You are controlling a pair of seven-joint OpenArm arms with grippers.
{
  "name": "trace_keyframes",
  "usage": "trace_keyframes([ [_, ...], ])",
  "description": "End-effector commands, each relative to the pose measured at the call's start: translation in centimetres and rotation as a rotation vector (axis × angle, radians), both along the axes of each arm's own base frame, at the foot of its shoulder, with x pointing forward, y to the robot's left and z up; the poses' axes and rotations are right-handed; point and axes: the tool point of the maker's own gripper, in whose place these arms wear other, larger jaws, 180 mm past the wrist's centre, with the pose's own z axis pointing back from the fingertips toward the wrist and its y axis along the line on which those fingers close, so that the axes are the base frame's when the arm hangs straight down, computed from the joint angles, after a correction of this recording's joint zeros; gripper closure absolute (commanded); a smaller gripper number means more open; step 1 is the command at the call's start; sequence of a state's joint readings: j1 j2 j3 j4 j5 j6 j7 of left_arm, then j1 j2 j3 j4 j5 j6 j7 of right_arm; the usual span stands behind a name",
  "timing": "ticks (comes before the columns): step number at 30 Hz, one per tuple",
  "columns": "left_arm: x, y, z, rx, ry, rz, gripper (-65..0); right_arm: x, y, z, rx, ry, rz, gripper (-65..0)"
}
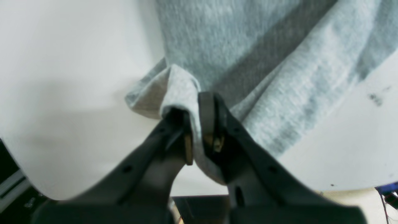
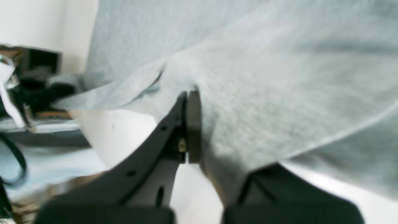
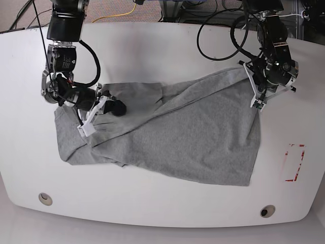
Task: Layout the t-shirt on the table in an organized manner, then fold the t-shirt properly
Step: 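Lift the shirt high with both grippers, holding opposite edges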
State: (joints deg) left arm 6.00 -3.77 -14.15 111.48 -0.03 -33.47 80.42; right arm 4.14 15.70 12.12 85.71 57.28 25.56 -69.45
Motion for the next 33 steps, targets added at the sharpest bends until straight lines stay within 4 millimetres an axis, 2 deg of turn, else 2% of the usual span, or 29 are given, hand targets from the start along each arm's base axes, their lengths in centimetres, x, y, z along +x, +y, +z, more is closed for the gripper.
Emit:
trace_keyframes([
  [1, 2.0, 0.0, 1.7, -0.001, -0.077, -0.008, 0.0, 0.9, -1.1, 3.8, -0.028, -0.135, -0.002, 0.0],
  [5, 4.3, -0.3, 3.6, -0.005, -0.150, -0.019, 0.0, 0.8, -2.7, 6.5, -0.100, -0.227, -0.002, 0.0],
  [10, 7.1, -1.9, 5.9, -0.006, -0.228, -0.076, 0.0, 1.3, -4.7, 9.0, -0.171, -0.307, -0.014, 0.0],
  [15, 10.1, -2.7, 9.1, -0.005, -0.324, -0.098, 0.0, 2.8, -6.8, 11.6, -0.235, -0.388, -0.018, 0.0],
  [21, 14.0, -3.7, 15.0, -0.024, -0.492, -0.106, 0.0, 5.1, -8.4, 15.6, -0.305, -0.506, -0.004, 0.0],
  [25, 16.3, -4.4, 19.7, -0.037, -0.618, -0.112, 0.0, 7.2, -10.6, 18.2, -0.336, -0.548, -0.040, 0.0],
  [26, 16.5, -4.4, 20.4, -0.037, -0.634, -0.112, 0.0, 7.5, -10.9, 18.6, -0.336, -0.556, -0.046, 0.0],
  [27, 17.1, -4.4, 22.0, -0.034, -0.672, -0.113, 0.0, 8.1, -11.5, 19.5, -0.339, -0.568, -0.058, 0.0],
  [29, 17.8, -4.4, 23.8, -0.032, -0.717, -0.114, 0.0, 8.9, -12.0, 20.6, -0.337, -0.587, -0.073, 0.0],
  [30, 18.2, -4.5, 25.5, -0.031, -0.756, -0.115, 0.0, 9.7, -12.6, 21.6, -0.335, -0.601, -0.088, 0.0],
  [33, 18.9, -4.7, 28.6, -0.032, -0.828, -0.117, 0.0, 11.2, -13.8, 23.4, -0.319, -0.617, -0.122, 0.0],
])
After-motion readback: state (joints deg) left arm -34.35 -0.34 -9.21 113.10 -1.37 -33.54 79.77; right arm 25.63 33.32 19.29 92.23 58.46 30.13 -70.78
